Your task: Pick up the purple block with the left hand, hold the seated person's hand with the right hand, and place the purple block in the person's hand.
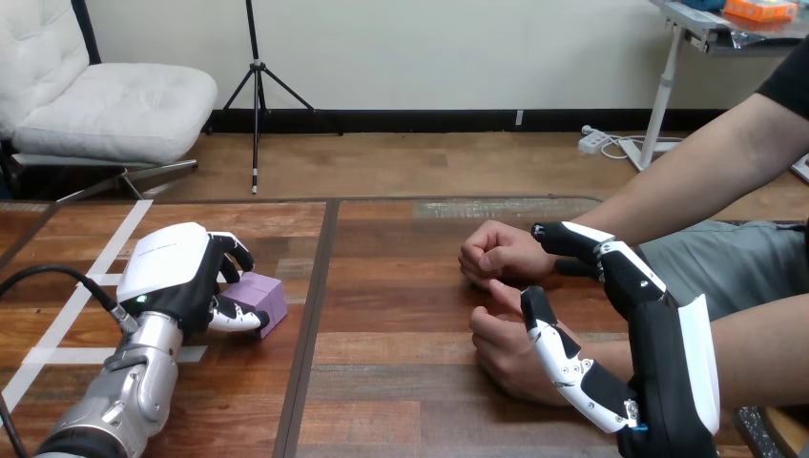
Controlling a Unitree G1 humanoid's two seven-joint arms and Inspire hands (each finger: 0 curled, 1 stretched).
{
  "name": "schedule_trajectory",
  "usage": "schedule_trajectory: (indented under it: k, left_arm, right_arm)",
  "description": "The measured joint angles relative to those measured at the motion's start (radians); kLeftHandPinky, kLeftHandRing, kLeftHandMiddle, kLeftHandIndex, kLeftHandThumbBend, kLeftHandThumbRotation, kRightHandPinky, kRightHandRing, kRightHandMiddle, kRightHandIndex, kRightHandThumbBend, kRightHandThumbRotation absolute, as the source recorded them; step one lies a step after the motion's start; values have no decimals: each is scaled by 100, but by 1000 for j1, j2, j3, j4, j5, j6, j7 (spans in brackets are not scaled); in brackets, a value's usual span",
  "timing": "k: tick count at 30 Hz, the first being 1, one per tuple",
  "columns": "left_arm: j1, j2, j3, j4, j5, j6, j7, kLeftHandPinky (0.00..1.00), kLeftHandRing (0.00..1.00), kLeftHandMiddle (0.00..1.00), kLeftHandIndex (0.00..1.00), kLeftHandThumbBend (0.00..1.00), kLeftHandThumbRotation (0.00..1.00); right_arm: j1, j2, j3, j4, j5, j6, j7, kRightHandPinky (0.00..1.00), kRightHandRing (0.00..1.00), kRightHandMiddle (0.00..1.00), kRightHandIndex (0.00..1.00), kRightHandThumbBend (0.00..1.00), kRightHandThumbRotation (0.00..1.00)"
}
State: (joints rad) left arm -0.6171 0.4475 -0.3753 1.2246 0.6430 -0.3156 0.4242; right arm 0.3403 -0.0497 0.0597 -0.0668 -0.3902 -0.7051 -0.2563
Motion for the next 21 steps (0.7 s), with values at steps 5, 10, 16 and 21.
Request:
schedule_trajectory:
  k: [5,10,16,21]
  left_arm:
    - [0,0,-1,0,0,-1,0,50,56,60,62,62,9]
    - [0,0,-3,1,1,-1,1,51,58,62,64,63,10]
    - [0,0,-9,1,10,-2,1,53,60,65,67,65,13]
    - [0,0,-14,1,23,-1,3,55,63,67,70,67,18]
  right_arm:
    - [4,0,0,-2,0,2,0,69,74,74,70,37,25]
    - [7,0,0,-2,0,2,1,69,74,74,70,36,25]
    - [8,0,0,-2,0,2,1,69,74,74,70,36,25]
    - [8,0,1,-2,0,2,1,69,74,74,70,36,25]
